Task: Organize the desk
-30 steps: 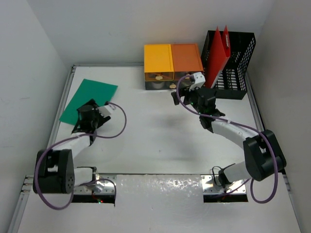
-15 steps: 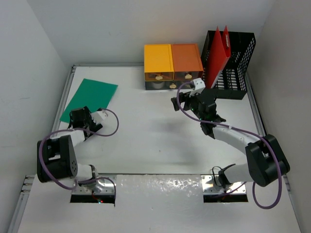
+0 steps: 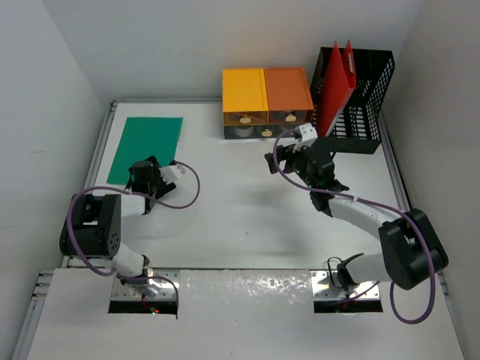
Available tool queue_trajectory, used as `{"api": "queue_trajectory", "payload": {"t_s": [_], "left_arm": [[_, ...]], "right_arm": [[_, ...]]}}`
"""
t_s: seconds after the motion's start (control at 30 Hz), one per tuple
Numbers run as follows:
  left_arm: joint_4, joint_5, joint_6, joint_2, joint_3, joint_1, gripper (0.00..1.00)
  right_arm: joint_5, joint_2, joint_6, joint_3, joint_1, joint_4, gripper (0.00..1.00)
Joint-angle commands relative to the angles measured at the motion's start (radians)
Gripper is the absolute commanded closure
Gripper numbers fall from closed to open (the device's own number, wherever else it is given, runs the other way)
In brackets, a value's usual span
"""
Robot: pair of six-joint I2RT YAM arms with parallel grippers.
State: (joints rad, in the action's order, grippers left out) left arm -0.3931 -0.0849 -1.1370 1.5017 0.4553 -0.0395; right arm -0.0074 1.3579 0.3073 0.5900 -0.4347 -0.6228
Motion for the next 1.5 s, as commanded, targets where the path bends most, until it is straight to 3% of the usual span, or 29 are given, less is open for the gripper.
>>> {"api": "queue_trajectory", "payload": {"t_s": [0.0, 0.3, 0.5, 0.77, 1.03, 1.13, 1.17, 1.2, 1.27, 1.47], "left_arm": [[0.008, 0.028, 0.078, 0.046, 0.04, 0.078, 0.13], [-0.095, 0.011, 0.06, 0.068, -0.004, 0.173, 0.14], [-0.341, -0.081, -0.004, 0.084, -0.113, 0.271, 0.17], [-0.596, -0.22, -0.101, 0.261, -0.145, 0.28, 0.28], [-0.687, -0.271, -0.101, 0.38, -0.107, 0.276, 0.35], [-0.641, -0.244, -0.074, 0.382, -0.074, 0.271, 0.51], [-0.615, -0.236, -0.06, 0.379, -0.063, 0.268, 0.6], [-0.589, -0.224, -0.047, 0.364, -0.053, 0.267, 0.69], [-0.553, -0.201, 0.011, 0.33, -0.041, 0.262, 1.0], [-0.399, -0.11, 0.108, 0.169, -0.032, 0.233, 1.0]], "right_arm": [[0.004, -0.025, 0.004, -0.001, -0.006, -0.055, 0.17], [0.018, -0.025, 0.004, -0.007, -0.006, -0.048, 0.17], [0.012, -0.02, 0.019, -0.01, -0.006, -0.049, 0.17], [0.011, -0.036, 0.021, -0.012, -0.006, -0.04, 0.17], [0.012, -0.059, 0.013, -0.012, -0.006, -0.026, 0.17], [0.012, -0.066, 0.003, -0.015, -0.006, -0.02, 0.17], [0.015, -0.068, -0.002, -0.01, -0.006, -0.012, 0.17], [0.017, -0.068, -0.004, -0.006, -0.007, 0.006, 0.17], [0.017, -0.068, -0.013, 0.01, -0.006, 0.043, 0.17], [0.033, -0.068, 0.018, -0.004, -0.007, 0.061, 0.17]]}}
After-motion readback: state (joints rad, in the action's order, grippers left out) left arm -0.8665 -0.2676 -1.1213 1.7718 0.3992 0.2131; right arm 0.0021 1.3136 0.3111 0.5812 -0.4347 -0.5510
